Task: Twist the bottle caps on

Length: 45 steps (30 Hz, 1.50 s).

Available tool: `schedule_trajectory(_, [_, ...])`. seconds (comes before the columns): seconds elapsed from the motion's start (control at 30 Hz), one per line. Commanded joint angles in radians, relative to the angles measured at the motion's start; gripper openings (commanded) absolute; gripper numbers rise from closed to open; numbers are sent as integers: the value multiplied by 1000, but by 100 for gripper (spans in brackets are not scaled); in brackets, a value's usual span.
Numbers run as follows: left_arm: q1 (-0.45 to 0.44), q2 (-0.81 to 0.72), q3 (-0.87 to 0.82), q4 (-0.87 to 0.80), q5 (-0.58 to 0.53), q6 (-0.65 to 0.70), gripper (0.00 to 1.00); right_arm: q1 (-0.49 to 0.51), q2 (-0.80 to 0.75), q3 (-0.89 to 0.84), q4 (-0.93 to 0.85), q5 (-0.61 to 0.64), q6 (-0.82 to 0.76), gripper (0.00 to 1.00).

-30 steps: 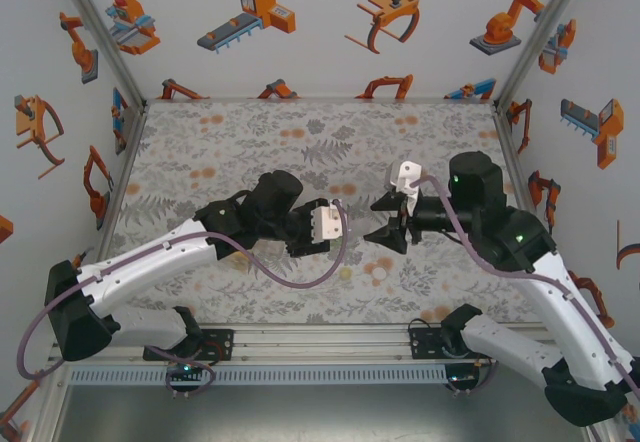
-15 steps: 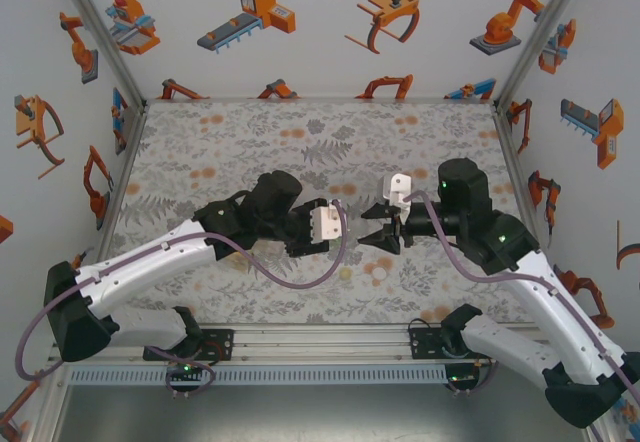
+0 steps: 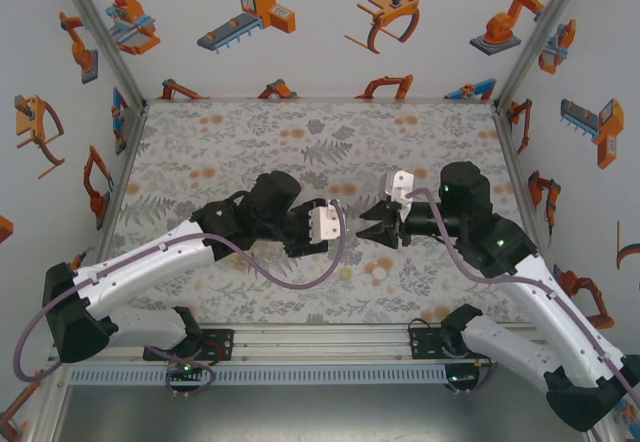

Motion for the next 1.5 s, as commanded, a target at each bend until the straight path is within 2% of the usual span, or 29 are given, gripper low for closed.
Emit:
schedule_trajectory(0.0, [-2, -31, -8, 55, -35, -15, 0, 4, -24, -49, 120, 94, 357, 3])
schedule_trajectory(0.03, [-2, -28, -12, 65, -46, -15, 0, 4, -31, -62, 138, 132, 482, 0])
schedule_trajectory(0.1, [-2, -19, -10, 76, -59, -12, 0, 5, -43, -80, 134, 226, 714, 0])
schedule_trajectory(0.2, [-3, -3, -5, 79, -78, -3, 0, 7, -49, -83, 29, 359, 1058, 0])
schedule_trajectory(0.37, [-2, 19, 4, 81, -98, 3, 0, 7, -15, -74, -137, 375, 1490, 0])
schedule_trajectory(0.5, [-2, 20, 5, 85, -87, -3, 0, 8, 8, -70, -148, 335, 1682, 0])
schedule_trajectory(0.63, [-2, 16, 1, 86, -78, -4, 0, 8, 24, -35, -166, 346, 1769, 0])
schedule_trajectory(0.77, [-3, 4, 2, 84, -59, -3, 0, 8, 96, 63, -259, 339, 1654, 0])
schedule_trajectory(0.9, [-2, 1, 3, 78, -55, 3, 0, 8, 98, 136, -274, 393, 1487, 0])
schedule_trajectory(0.97, [-2, 0, 4, 78, -58, -2, 0, 8, 80, 166, -258, 415, 1392, 18])
schedule_trajectory(1.03, [-3, -1, 10, 78, -54, -11, 0, 9, 57, 194, -248, 442, 1275, 29])
schedule_trajectory(1.13, [-3, -4, 17, 80, -25, -20, 0, 8, 15, 215, -225, 487, 1111, 51])
schedule_trajectory(1.3, [0, -17, 25, 102, 22, -47, 0, 8, -60, 205, -75, 480, 879, 56])
schedule_trajectory(1.4, [1, -39, 24, 157, 93, -72, 0, 8, -106, 179, 89, 417, 777, 58])
schedule_trajectory(1.47, [3, -56, 30, 186, 159, -86, 0, 8, -120, 176, 181, 324, 716, 63])
